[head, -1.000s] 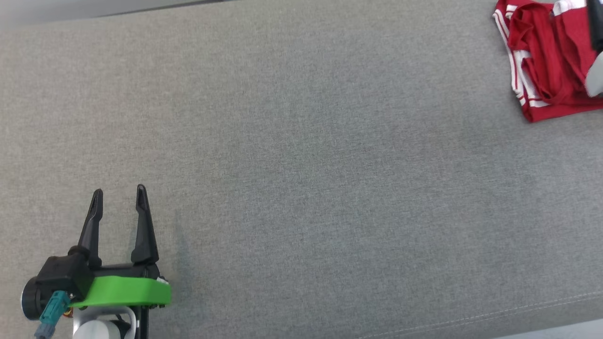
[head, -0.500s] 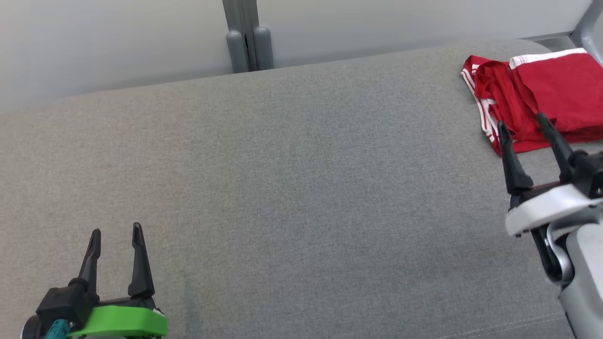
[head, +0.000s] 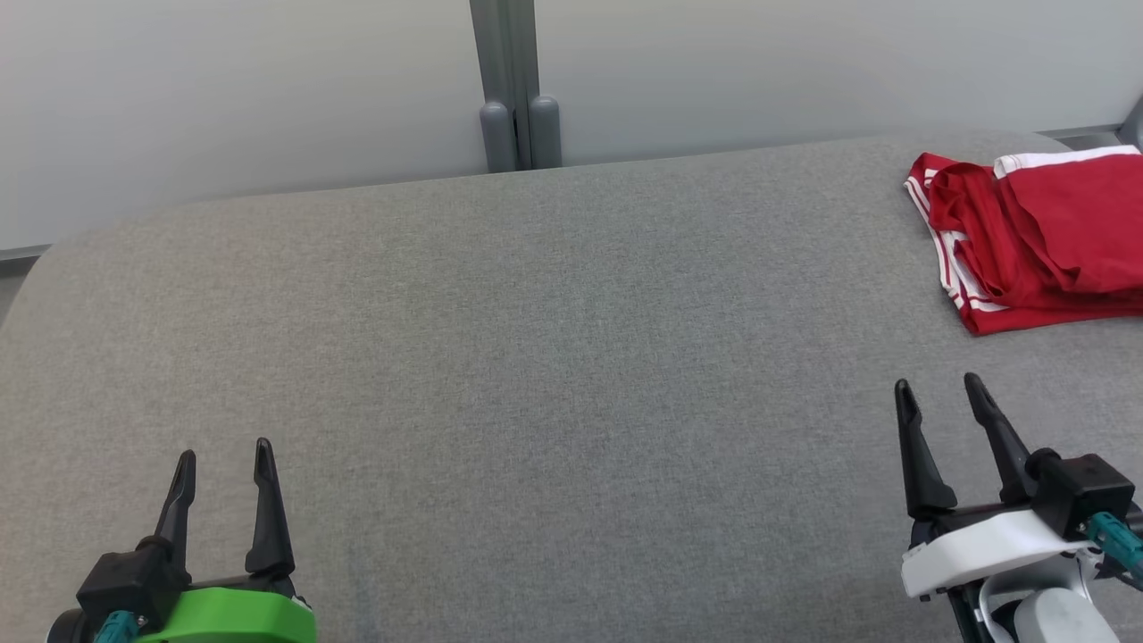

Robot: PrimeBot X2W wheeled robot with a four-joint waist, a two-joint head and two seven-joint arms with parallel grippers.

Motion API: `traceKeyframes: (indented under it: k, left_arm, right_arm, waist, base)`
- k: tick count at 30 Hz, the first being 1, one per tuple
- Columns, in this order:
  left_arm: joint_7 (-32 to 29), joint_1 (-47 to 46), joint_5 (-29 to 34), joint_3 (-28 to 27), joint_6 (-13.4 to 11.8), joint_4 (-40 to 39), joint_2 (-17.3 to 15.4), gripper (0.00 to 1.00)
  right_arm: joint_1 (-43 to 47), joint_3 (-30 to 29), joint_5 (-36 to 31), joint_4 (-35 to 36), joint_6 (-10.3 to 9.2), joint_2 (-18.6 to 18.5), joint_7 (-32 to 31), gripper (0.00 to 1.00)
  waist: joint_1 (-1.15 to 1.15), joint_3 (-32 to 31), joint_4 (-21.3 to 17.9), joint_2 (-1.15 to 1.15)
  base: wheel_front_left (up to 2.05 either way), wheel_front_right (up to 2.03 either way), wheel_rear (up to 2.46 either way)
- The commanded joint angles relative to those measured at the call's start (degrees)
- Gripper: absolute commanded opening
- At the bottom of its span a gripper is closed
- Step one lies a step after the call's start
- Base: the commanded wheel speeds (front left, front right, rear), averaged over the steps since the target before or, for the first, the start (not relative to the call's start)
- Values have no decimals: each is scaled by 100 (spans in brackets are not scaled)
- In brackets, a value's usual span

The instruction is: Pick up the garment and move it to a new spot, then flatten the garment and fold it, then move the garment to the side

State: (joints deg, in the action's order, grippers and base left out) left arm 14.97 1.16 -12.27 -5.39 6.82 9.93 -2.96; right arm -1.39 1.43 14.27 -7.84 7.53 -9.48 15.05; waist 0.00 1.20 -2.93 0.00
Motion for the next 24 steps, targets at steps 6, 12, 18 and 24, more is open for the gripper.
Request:
traceKeyframes:
  k: [6,12,18,24]
  left_arm:
    - [26,73,64,-43,31,59,-5,100]
    - [26,35,115,-57,49,136,-4,100]
    - [26,-1,148,-48,64,190,-9,100]
    - [26,31,108,-52,61,201,-7,100]
  right_arm:
    - [248,-28,-149,95,-10,242,14,100]
    - [261,-107,-215,102,-10,356,14,100]
    - [245,-95,-265,75,-10,400,14,100]
    - [233,-69,-270,26,-10,381,14,100]
  waist:
    - [0,-78,105,0]
    - [0,-90,159,0]
    - [0,-106,167,0]
    - [0,-127,177,0]
  base:
    - [0,0,0]
    - [0,0,0]
    - [0,0,0]
    - [0,0,0]
